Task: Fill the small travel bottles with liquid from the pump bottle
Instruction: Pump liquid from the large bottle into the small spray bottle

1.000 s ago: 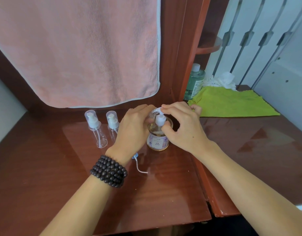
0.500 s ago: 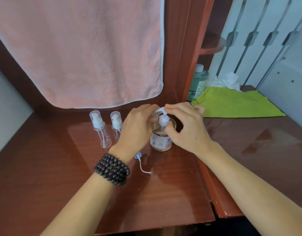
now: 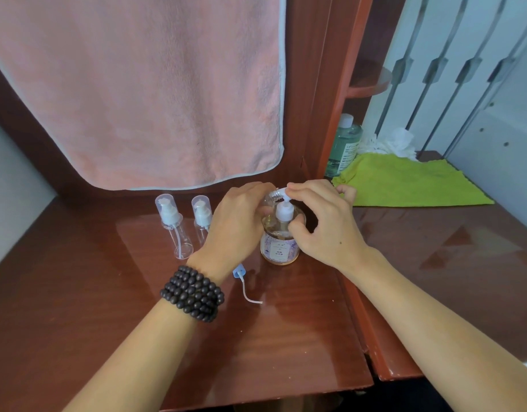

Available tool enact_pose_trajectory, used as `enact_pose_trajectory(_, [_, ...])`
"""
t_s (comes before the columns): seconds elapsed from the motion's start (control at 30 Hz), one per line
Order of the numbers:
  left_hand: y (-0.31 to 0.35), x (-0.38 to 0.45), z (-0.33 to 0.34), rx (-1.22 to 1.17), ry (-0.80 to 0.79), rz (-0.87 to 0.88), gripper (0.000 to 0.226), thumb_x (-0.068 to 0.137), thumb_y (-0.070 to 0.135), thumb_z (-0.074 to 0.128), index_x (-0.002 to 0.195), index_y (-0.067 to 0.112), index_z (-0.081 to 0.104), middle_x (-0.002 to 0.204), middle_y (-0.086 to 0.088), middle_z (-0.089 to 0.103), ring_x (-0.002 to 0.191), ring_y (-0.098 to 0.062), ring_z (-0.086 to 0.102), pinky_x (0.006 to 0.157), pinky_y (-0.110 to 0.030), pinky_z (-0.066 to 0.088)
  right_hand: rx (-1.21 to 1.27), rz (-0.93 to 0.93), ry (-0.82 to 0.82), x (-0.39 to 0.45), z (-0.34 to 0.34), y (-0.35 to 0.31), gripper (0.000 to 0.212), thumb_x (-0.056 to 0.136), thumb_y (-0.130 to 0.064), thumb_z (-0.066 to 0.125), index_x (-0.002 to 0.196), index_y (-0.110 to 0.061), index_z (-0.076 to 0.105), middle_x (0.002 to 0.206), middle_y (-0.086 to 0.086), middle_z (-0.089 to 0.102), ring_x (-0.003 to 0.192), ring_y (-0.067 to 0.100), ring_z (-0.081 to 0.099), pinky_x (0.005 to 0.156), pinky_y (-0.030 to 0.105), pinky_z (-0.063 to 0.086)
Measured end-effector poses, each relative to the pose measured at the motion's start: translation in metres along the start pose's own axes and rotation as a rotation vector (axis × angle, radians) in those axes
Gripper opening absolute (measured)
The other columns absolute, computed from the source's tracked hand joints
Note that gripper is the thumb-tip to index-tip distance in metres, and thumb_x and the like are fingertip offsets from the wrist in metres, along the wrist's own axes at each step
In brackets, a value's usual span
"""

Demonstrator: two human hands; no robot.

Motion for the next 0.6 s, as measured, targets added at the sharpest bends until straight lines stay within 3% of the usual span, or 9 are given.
enact_pose_trajectory(0.3, [-0.004,-0.001,0.009,0.026,-0.04,0.024,0.037,0.082,0.008,0.051,0.113,0.017,0.069,0.092,0.005,0.067,0.085,-0.025,0.063,0.073,-0.046,0.053,-0.103,-0.038,0.026,0.005,0.003,-0.002,0.03,0.062,-0.013,0.053,0.086,-0.015,0.071,0.09,-0.008,0.067,0.093,0.015,0.063,0.083,0.041,0.026])
enact_pose_trajectory(0.6, [0.001,0.005,0.001,0.018,-0.047,0.065,0.034,0.083,0.008,0.052,0.111,0.02,0.068,0.091,0.005,0.066,0.084,-0.025,0.063,0.071,-0.048,0.053,-0.112,-0.12,0.114,0.004,-0.008,-0.005,0.028,0.069,-0.011,0.062,0.093,-0.016,0.075,0.101,-0.011,0.072,0.102,0.015,0.065,0.083,0.048,0.032])
Point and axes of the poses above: each hand's wrist, its own x-axis towards the middle knuckle, its own z-axis out of the palm, y = z × x, the point moved 6 cm from there along x, towards the middle knuckle
